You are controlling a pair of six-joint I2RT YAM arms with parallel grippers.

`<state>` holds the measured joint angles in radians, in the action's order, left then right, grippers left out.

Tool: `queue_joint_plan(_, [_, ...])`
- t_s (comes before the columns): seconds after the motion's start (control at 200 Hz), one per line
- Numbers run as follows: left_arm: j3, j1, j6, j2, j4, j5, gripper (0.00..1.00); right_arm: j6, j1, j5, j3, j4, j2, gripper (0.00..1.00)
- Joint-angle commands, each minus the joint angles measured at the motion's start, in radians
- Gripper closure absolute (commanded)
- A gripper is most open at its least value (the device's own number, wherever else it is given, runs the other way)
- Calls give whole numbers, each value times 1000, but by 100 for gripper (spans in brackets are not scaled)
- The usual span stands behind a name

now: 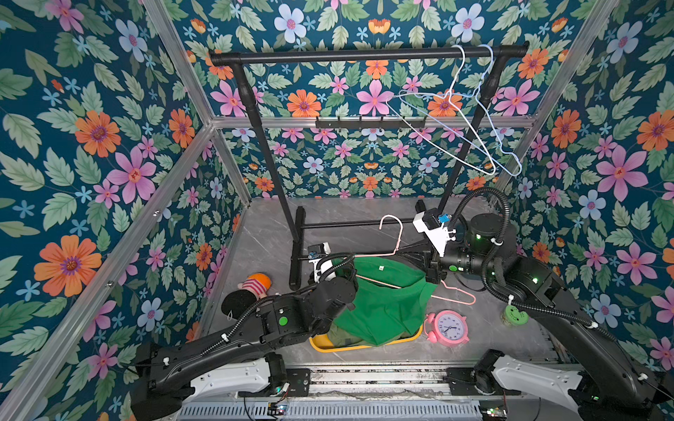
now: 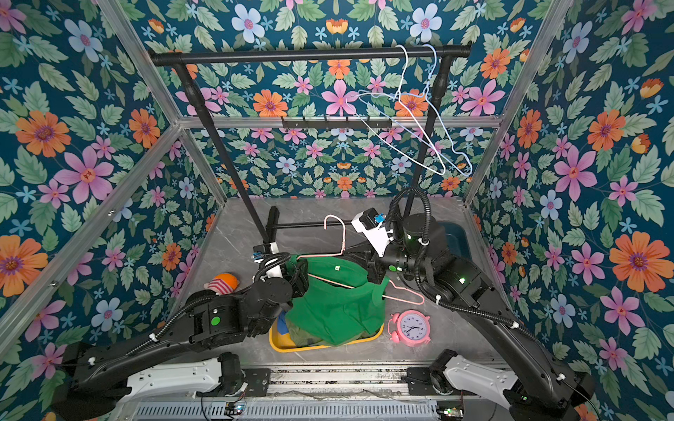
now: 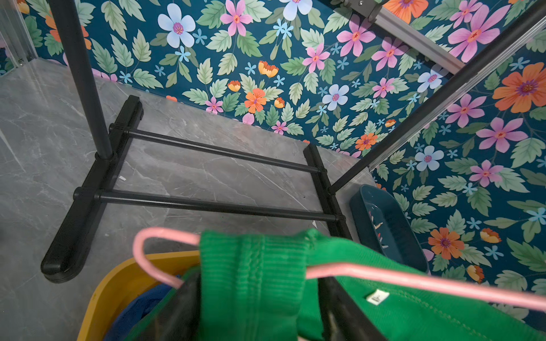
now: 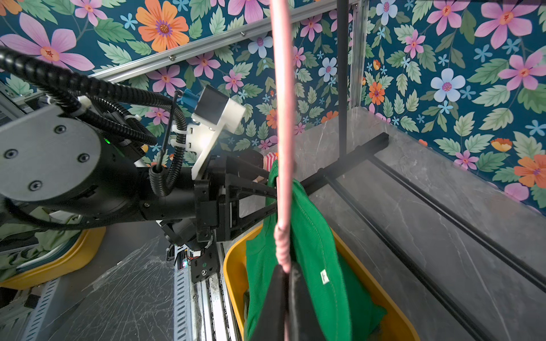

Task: Remove the clothespins securing tank tops to the hanger
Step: Remove the tank top from the hanger.

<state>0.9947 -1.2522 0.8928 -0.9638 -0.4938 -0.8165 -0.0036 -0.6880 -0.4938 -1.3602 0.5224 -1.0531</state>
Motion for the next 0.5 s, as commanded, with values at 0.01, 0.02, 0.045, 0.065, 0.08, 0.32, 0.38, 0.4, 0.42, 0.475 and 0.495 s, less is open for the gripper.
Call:
queue_joint_plan(0.01, [7,-1,30,12,-48,-44,63,-23,0,-9,-6,-11,5,100])
queue_joint_plan(0.02, [8,-1,32,13,-51,-45,65,-23,-1,-7,-6,-10,5,100])
queue_joint_plan(0.045, [9,-1,36,16,-59,-50,68,-25,-1,-1,-5,-7,4,100])
queue_joint_plan(0.065, [11,-1,38,18,-65,-52,71,-27,0,4,-5,-4,3,100])
queue_joint_plan(0.08, [12,-1,41,19,-71,-54,74,-30,0,5,-5,-2,3,100])
queue_joint_plan(0.32, [42,-1,78,37,-164,-94,100,-28,-1,12,16,-2,8,100])
queue_joint_plan(0.38, [42,-1,87,44,-179,-104,100,-25,0,12,24,-9,17,100])
queue_joint_plan(0.4, [43,-1,96,47,-188,-109,100,-24,-1,11,26,-10,20,100])
queue_joint_plan(0.42, [44,-1,103,50,-197,-115,100,-24,-1,9,27,-8,22,100])
queue_joint_plan(0.475, [44,-1,125,60,-219,-127,100,-23,-1,9,28,-4,30,100])
queue_joint_plan(0.495, [44,-1,129,64,-225,-131,100,-24,0,11,28,-3,32,100])
